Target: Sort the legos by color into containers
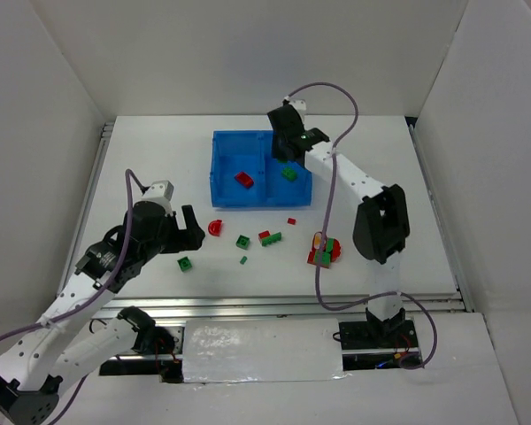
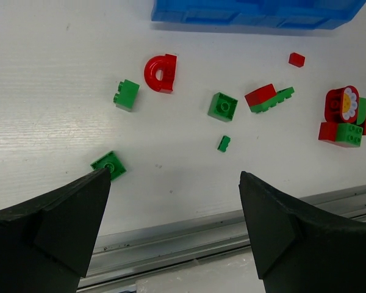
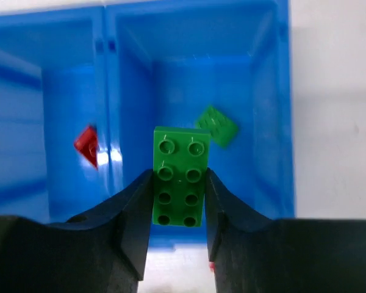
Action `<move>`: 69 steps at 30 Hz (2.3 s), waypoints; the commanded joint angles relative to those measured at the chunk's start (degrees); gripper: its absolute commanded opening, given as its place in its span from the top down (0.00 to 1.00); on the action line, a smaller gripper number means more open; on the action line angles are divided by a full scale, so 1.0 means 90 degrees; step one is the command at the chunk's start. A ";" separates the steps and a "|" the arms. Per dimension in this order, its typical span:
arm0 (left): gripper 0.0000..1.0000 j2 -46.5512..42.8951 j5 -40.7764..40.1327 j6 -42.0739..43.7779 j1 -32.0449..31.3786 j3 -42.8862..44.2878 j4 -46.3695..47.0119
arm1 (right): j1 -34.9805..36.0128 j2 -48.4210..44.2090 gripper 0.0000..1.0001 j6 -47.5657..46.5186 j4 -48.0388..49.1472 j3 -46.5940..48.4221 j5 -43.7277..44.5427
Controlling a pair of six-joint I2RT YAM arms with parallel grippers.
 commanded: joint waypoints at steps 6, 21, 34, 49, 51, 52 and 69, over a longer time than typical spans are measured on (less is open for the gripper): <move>0.01 -0.0465 -0.0381 0.0495 -0.0014 0.0650 -0.0431 | -0.0100 0.1491 0.27 -0.0658 -0.1258 0.2421 0.0132; 0.01 -0.1471 -0.2698 0.0622 0.0006 0.0309 -0.0402 | 0.2953 -0.1880 0.36 0.2091 0.0725 -0.3351 0.1154; 0.01 -0.1637 -0.2208 0.0769 -0.0024 0.0221 -0.0285 | 0.3796 -0.0023 0.63 0.3531 0.0001 -0.2511 0.1304; 0.00 -0.1745 -0.2140 0.0799 -0.0131 0.0201 -0.0265 | 0.3865 0.0173 0.60 0.3854 -0.0066 -0.2883 0.1079; 0.00 -0.1735 -0.2130 0.0799 -0.0131 0.0201 -0.0256 | 0.3884 0.0143 0.59 0.3863 -0.0076 -0.2912 0.1108; 0.00 -0.1726 -0.2120 0.0808 -0.0141 0.0201 -0.0256 | 0.3865 0.0124 0.59 0.3854 -0.0047 -0.2931 0.1089; 0.01 -0.1706 -0.2052 0.0847 -0.0160 0.0182 -0.0217 | 0.3933 -0.0423 0.48 0.3229 -0.0143 -0.2971 0.1557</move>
